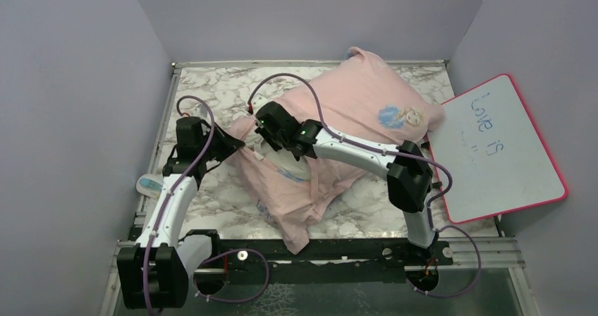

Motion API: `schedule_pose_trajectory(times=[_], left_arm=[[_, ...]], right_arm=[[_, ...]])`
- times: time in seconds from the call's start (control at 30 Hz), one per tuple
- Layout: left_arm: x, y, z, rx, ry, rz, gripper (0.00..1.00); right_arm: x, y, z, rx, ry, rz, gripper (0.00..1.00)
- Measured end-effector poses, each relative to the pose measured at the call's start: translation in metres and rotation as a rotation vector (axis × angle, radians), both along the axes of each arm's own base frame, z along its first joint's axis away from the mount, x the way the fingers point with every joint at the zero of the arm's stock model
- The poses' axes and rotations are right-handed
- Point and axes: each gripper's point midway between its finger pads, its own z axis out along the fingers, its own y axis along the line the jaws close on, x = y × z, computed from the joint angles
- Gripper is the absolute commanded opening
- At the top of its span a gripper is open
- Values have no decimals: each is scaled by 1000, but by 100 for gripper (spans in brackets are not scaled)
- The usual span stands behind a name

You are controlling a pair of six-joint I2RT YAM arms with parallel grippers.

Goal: Remove the pillowcase from the pillow
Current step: Remove the pillow from the pillowcase.

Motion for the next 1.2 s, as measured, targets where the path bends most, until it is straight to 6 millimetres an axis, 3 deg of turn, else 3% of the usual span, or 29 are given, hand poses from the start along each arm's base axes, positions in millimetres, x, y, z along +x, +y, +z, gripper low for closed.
schedule_pose_trajectory(times=[0.17,0.37,0.57,0.67,0.77,0.97,1.2], left_arm=[[12,19,12,23,40,16,0],[24,30,0,-30,148,-13,0],[39,24,8,-64,117,-132,26],[52,32,24,-15,17,-171,41],[65,35,44,55,-81,-208,50],[77,7,66,160,-167,-327,61],[65,-7,58,195,-121,-381,63]], right_arm=[[-11,-11,23,99,-20,-12,1],[-25,-17,29,197,-15,39,1],[-26,-14,29,219,6,69,1],[-29,-13,29,219,31,93,1],[-35,-15,26,199,62,108,1],[-40,-17,28,182,90,114,1],[-41,-18,28,189,107,98,1]])
